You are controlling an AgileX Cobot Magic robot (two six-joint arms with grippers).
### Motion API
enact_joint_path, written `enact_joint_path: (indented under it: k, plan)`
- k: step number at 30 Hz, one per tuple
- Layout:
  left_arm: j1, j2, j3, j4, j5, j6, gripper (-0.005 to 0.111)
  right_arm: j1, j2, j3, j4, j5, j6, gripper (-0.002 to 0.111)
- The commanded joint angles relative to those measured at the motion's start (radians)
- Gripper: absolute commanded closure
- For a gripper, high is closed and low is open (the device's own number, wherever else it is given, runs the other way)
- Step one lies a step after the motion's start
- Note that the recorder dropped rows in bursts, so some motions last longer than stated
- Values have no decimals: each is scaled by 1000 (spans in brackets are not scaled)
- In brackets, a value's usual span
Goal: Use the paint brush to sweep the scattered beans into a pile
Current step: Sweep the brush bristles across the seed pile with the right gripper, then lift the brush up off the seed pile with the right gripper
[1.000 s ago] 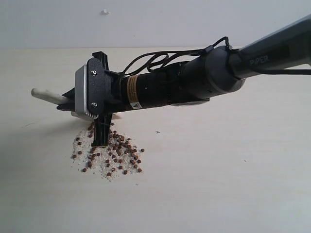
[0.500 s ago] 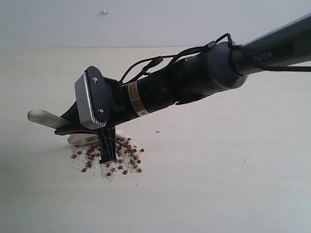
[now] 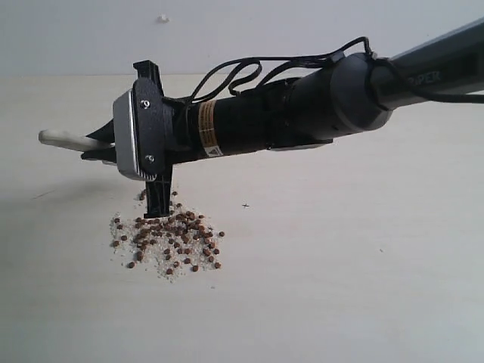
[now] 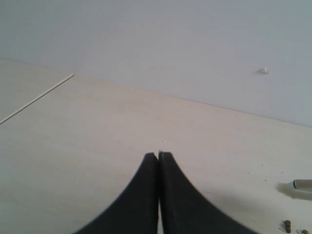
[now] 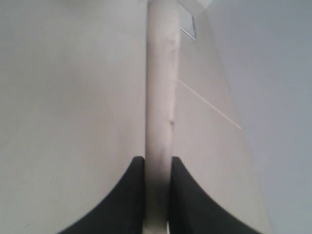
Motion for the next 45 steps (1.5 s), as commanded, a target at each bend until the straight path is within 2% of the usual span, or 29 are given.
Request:
enact_joint_path:
  k: [1, 3, 6, 8, 14, 20, 23, 25, 33, 38, 42, 45]
  plan:
    - [1, -4, 0, -5, -6, -1, 107, -19, 72, -8, 133, -9, -162, 108]
    - [1, -4, 0, -5, -6, -1, 107, -33, 107, -16, 151, -15, -193, 108]
    - [1, -4, 0, -5, -6, -1, 107, -56, 152, -36, 146, -37, -140, 108]
    - [1, -4, 0, -5, -6, -1, 107, -69, 165, -36, 130, -78, -70, 108]
    - [1, -4, 0, -5, -6, -1, 107, -73, 141, -36, -99, -207, 261, 108]
    - [1, -4, 0, -5, -6, -1, 107, -73, 109, -36, -238, -210, 452, 108]
    - [1, -4, 0, -5, -6, -1, 107, -73, 75, -36, -236, -206, 476, 108]
    - [1, -4, 0, -5, -6, -1, 107, -73, 42, -36, -166, -182, 466, 108]
    - [1, -4, 0, -5, -6, -1, 107, -50, -108, -36, 381, 91, 378, 108]
    - [1, -4, 0, -5, -6, -1, 107, 38, -162, -36, 1150, 379, 232, 108]
    - [1, -4, 0, -5, -6, -1, 107, 139, -149, -36, 1611, 401, 1, 108]
    - [1, -4, 0, -5, -6, -1, 107, 225, -126, -36, 1875, 327, -132, 108]
